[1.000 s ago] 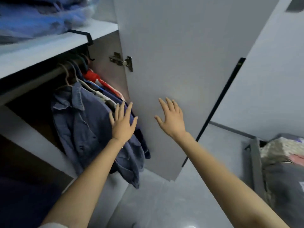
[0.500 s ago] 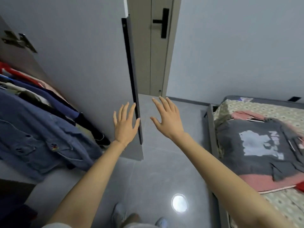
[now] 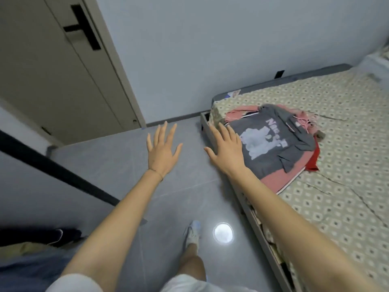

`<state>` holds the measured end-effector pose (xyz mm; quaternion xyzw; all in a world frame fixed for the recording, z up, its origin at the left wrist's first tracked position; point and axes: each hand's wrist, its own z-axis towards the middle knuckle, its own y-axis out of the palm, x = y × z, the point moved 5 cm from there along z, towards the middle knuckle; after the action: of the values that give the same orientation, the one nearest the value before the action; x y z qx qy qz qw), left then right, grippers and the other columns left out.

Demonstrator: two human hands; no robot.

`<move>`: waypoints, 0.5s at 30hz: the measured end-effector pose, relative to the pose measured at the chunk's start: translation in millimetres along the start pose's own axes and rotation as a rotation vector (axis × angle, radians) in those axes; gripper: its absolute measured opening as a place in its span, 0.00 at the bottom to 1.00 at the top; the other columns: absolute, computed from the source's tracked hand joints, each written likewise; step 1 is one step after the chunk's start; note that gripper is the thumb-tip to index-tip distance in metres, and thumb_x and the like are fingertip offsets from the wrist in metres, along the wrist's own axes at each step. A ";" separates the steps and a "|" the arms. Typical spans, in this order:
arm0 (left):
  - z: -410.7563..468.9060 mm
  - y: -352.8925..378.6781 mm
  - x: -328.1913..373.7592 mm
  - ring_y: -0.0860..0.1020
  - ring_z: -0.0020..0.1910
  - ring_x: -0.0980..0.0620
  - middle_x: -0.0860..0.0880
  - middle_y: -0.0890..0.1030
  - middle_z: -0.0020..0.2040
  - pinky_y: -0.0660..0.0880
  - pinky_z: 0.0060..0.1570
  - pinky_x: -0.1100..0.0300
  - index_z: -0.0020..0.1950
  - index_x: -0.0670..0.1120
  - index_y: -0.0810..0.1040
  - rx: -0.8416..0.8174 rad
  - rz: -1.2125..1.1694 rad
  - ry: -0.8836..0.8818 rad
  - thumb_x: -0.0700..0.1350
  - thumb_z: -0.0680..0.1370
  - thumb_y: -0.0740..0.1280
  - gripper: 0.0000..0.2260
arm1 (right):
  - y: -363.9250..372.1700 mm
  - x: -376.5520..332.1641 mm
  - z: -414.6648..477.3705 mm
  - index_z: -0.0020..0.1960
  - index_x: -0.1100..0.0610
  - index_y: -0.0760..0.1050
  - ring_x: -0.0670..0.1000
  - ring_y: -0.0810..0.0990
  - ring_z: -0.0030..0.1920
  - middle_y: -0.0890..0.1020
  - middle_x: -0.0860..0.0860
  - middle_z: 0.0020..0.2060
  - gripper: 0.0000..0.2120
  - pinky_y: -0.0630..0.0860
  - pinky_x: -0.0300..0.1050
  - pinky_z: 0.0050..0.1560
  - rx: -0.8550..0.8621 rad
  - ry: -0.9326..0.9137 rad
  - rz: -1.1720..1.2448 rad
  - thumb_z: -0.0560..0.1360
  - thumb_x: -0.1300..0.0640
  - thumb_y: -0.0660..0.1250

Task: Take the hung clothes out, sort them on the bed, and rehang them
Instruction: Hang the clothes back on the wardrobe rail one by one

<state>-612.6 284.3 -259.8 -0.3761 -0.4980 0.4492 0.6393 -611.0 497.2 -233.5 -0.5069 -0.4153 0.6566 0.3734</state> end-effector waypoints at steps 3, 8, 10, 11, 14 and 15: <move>46.3 32.8 39.0 0.52 0.80 0.45 0.46 0.56 0.81 0.43 0.76 0.41 0.80 0.53 0.56 -0.045 -0.016 0.099 0.55 0.82 0.60 0.28 | -7.6 52.5 12.3 0.80 0.48 0.53 0.59 0.50 0.78 0.57 0.53 0.78 0.33 0.50 0.58 0.75 0.009 0.121 -0.020 0.79 0.44 0.62; 123.0 81.8 95.1 0.53 0.79 0.44 0.45 0.58 0.80 0.45 0.76 0.39 0.80 0.51 0.58 -0.114 -0.064 0.260 0.56 0.82 0.60 0.28 | -14.8 131.2 43.6 0.79 0.47 0.53 0.59 0.52 0.78 0.56 0.54 0.78 0.33 0.53 0.62 0.75 0.011 0.294 -0.062 0.79 0.42 0.61; 152.8 100.5 115.4 0.53 0.79 0.43 0.44 0.58 0.80 0.44 0.76 0.38 0.80 0.51 0.59 -0.162 -0.062 0.315 0.57 0.82 0.59 0.27 | -19.7 159.3 57.7 0.79 0.48 0.54 0.60 0.53 0.78 0.57 0.55 0.78 0.33 0.53 0.62 0.75 0.017 0.364 -0.076 0.79 0.43 0.62; 167.4 108.5 125.6 0.53 0.79 0.43 0.45 0.58 0.80 0.44 0.76 0.39 0.79 0.51 0.59 -0.188 -0.064 0.336 0.58 0.81 0.57 0.27 | -22.6 172.6 64.1 0.79 0.48 0.54 0.60 0.53 0.78 0.57 0.55 0.78 0.33 0.52 0.62 0.75 0.022 0.401 -0.084 0.79 0.43 0.62; 207.4 131.9 156.0 0.54 0.79 0.43 0.44 0.59 0.80 0.45 0.75 0.38 0.79 0.50 0.63 -0.239 -0.050 0.425 0.61 0.79 0.50 0.30 | -30.0 211.2 77.7 0.80 0.47 0.52 0.58 0.50 0.78 0.56 0.54 0.79 0.33 0.49 0.61 0.75 0.033 0.521 -0.076 0.79 0.42 0.61; 220.2 140.7 165.7 0.54 0.79 0.42 0.43 0.59 0.80 0.46 0.75 0.37 0.79 0.50 0.62 -0.247 -0.039 0.455 0.61 0.79 0.50 0.30 | -32.1 223.7 81.3 0.80 0.47 0.52 0.58 0.49 0.79 0.55 0.54 0.79 0.33 0.48 0.61 0.75 0.038 0.557 -0.080 0.79 0.42 0.60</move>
<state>-838.7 493.0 -292.2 -0.5331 -0.3996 0.2762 0.6927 -734.5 699.6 -272.0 -0.6439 -0.3040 0.4846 0.5080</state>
